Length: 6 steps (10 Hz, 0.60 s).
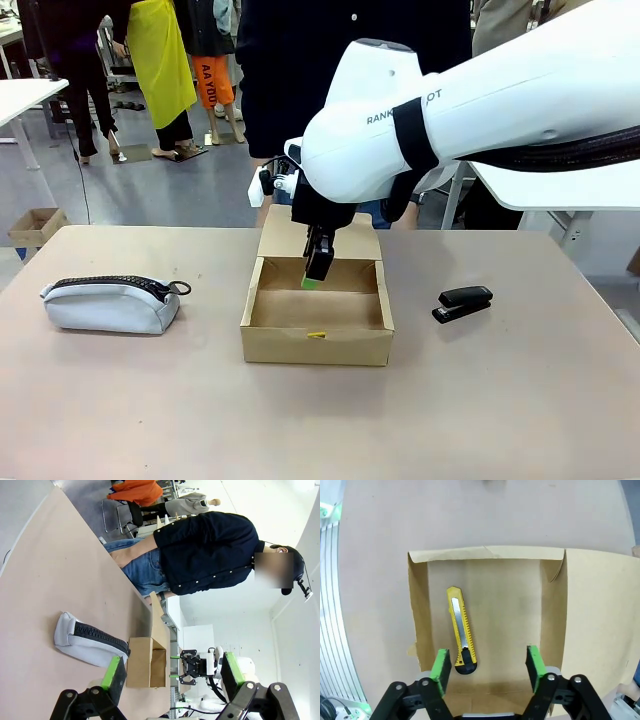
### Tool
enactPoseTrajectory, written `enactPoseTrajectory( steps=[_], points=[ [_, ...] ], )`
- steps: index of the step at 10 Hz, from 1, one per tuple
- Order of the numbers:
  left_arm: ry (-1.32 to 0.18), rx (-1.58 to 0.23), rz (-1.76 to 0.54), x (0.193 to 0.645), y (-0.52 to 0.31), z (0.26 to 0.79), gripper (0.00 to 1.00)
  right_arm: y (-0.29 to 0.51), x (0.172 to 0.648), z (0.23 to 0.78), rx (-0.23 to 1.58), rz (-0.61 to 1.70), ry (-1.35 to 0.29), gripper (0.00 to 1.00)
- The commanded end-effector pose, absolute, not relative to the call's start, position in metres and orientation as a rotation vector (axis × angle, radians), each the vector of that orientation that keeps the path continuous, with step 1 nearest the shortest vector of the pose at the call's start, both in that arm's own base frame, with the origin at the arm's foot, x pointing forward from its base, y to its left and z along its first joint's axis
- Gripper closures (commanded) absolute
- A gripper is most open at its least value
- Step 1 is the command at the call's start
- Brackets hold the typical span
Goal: Pack the items into the box.
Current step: Pick up the item specified by the human and place it in the Mailer Box.
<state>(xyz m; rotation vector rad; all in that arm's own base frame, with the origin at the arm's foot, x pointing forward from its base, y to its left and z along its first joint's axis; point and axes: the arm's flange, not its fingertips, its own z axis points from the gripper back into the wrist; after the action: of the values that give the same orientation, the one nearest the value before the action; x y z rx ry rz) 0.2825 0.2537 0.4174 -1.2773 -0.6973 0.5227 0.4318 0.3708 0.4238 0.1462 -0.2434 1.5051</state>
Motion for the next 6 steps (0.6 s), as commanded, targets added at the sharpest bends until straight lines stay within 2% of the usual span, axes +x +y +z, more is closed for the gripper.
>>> enactPoseTrajectory(
  steps=[1, 4, 5, 6],
  points=[
    [-0.724, -1.291, 0.508, 0.283, 0.253, 0.419, 0.00, 0.370, 0.431, 0.425, 0.130, 1.498, -0.249, 0.00],
    [-0.724, -1.291, 0.508, 0.283, 0.253, 0.419, 0.00, 0.356, 0.438, 0.428, 0.112, 1.421, -0.225, 0.00],
    [-0.724, -1.291, 0.508, 0.283, 0.253, 0.419, 0.00, 0.332, 0.445, 0.438, 0.092, 1.303, -0.192, 0.00],
    [-0.724, -1.291, 0.508, 0.283, 0.253, 0.419, 0.00, 0.293, 0.450, 0.450, 0.150, 1.175, -0.192, 0.00]
  ],
)
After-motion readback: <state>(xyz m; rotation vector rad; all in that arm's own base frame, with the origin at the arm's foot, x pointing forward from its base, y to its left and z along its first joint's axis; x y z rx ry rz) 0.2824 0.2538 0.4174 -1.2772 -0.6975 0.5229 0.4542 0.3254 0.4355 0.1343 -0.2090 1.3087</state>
